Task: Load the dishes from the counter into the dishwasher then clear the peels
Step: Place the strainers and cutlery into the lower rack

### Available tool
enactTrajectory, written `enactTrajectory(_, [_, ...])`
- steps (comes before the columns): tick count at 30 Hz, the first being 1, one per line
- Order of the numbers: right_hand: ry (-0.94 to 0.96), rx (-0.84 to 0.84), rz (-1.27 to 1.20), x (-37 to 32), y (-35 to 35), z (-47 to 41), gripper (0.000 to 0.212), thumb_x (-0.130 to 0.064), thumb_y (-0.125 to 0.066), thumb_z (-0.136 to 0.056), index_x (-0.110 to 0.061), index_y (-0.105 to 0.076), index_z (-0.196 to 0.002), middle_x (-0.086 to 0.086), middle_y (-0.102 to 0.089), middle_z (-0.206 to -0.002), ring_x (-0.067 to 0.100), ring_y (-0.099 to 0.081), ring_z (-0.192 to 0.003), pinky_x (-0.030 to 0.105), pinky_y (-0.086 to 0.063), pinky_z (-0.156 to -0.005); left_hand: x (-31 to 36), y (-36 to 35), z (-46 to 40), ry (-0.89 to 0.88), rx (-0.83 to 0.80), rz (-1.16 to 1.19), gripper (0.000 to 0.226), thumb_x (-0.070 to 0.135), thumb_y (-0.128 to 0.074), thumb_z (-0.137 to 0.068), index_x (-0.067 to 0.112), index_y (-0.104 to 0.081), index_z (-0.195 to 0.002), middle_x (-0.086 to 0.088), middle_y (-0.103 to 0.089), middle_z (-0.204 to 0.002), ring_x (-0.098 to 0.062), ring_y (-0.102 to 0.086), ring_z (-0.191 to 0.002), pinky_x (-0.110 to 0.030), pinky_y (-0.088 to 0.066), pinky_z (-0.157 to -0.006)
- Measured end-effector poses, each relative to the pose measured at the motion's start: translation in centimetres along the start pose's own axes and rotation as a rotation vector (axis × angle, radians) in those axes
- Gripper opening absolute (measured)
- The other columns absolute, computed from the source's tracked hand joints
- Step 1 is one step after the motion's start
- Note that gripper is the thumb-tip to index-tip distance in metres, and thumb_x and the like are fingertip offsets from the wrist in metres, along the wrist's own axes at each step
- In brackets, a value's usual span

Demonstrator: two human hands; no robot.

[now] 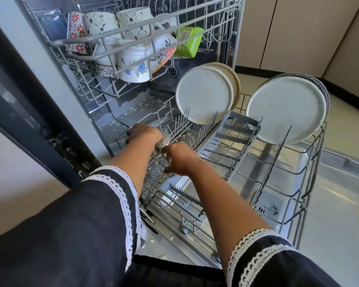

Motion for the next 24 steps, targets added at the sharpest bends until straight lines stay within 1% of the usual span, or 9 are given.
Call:
enactTrajectory(3, [0.023, 0.022, -0.047, -0.2, 0.5, 0.4, 0.067, -0.026, -0.084, -0.071, -0.012, -0.056, -0.131, 0.007, -0.054, -0.126, 0.022, -0.058, -0.109, 0.031, -0.045, -0.099, 0.6, 1.5, 1.2, -0.133, -0.003, -0.224, 0.078, 0.059, -0.059, -0.085, 0.007, -0.043, -0.141, -0.018, -0.048, -0.140, -0.035, -0.049, -0.125, -0.042, -0.044, -0.102])
enactTrajectory(6, [0.007, 0.009, -0.069, -0.1, 0.6, 0.4, 0.064, -0.023, -0.083, -0.073, -0.016, -0.058, -0.131, 0.006, -0.056, -0.125, 0.020, -0.058, -0.107, 0.029, -0.045, -0.098, 0.6, 1.4, 0.7, -0.199, -0.132, -0.311, 0.072, 0.050, -0.055, -0.092, 0.006, -0.036, -0.145, -0.021, -0.042, -0.144, -0.036, -0.045, -0.130, -0.044, -0.038, -0.108])
enactTrajectory(11, [0.026, -0.027, -0.003, -0.3, 0.2, 0.4, 0.060, -0.028, -0.082, -0.074, -0.020, -0.059, -0.129, 0.004, -0.059, -0.121, 0.021, -0.058, -0.108, 0.032, -0.047, -0.099, -0.1, 1.1, 0.2, -0.198, -0.230, -0.379, 0.072, 0.045, -0.057, -0.092, -0.003, -0.036, -0.142, -0.023, -0.045, -0.140, -0.037, -0.048, -0.125, -0.045, -0.041, -0.106])
enactTrajectory(14, [0.035, -0.045, 0.050, -0.6, -0.1, 0.3, 0.056, -0.028, -0.081, -0.075, -0.019, -0.061, -0.127, 0.004, -0.062, -0.119, 0.021, -0.060, -0.106, 0.036, -0.050, -0.099, -0.2, 1.1, 0.0, -0.217, -0.192, -0.462, 0.071, 0.050, -0.055, -0.092, -0.001, -0.040, -0.139, -0.022, -0.046, -0.138, -0.037, -0.049, -0.123, -0.043, -0.042, -0.103])
enactTrajectory(16, [0.044, -0.042, 0.085, -0.6, -0.1, 0.3, 0.052, -0.026, -0.080, -0.077, -0.017, -0.063, -0.125, 0.005, -0.063, -0.116, 0.022, -0.061, -0.104, 0.037, -0.051, -0.097, -0.1, 0.9, -0.2, -0.208, -0.180, -0.531, 0.069, 0.054, -0.057, -0.087, 0.002, -0.049, -0.133, -0.020, -0.053, -0.129, -0.036, -0.054, -0.115, -0.044, -0.045, -0.100])
enactTrajectory(19, [0.048, -0.014, 0.075, -0.7, 0.0, 0.2, 0.052, -0.026, -0.079, -0.077, -0.013, -0.062, -0.124, 0.006, -0.063, -0.112, 0.022, -0.061, -0.101, 0.033, -0.052, -0.092, 0.4, 1.3, 0.0, -0.209, -0.124, -0.600, 0.065, 0.060, -0.061, -0.078, 0.006, -0.059, -0.114, -0.014, -0.057, -0.107, -0.032, -0.058, -0.097, -0.038, -0.049, -0.087])
enactTrajectory(21, [0.044, -0.004, 0.031, -0.8, 0.1, 0.1, 0.053, -0.026, -0.080, -0.076, -0.012, -0.061, -0.124, 0.005, -0.062, -0.111, 0.021, -0.060, -0.100, 0.032, -0.051, -0.090, 0.9, 2.1, 0.2, -0.218, -0.054, -0.643, 0.061, 0.063, -0.060, -0.079, 0.011, -0.057, -0.111, -0.013, -0.054, -0.109, -0.032, -0.056, -0.098, -0.038, -0.047, -0.080])
enactTrajectory(22, [0.044, -0.010, 0.017, -0.9, 0.2, 0.0, 0.054, -0.027, -0.080, -0.076, -0.013, -0.061, -0.124, 0.005, -0.061, -0.112, 0.021, -0.060, -0.100, 0.032, -0.051, -0.091, 0.9, 2.2, 0.1, -0.211, -0.057, -0.654, 0.061, 0.064, -0.060, -0.079, 0.013, -0.057, -0.113, -0.013, -0.055, -0.112, -0.033, -0.056, -0.102, -0.038, -0.047, -0.080])
enactTrajectory(24, [0.048, -0.039, 0.020, -0.9, 0.3, 0.1, 0.054, -0.029, -0.080, -0.076, -0.015, -0.061, -0.124, 0.004, -0.060, -0.112, 0.021, -0.058, -0.102, 0.033, -0.050, -0.092, 0.6, 1.7, -0.4, -0.182, -0.125, -0.646, 0.068, 0.064, -0.061, -0.077, 0.009, -0.057, -0.116, -0.014, -0.058, -0.114, -0.034, -0.058, -0.104, -0.039, -0.048, -0.090])
Point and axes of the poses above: each hand's wrist, its own z-axis away from the middle knuckle, its own y-axis out of the back of the hand, x = y × z, the point moved 2 cm from there along -z, towards the middle knuckle
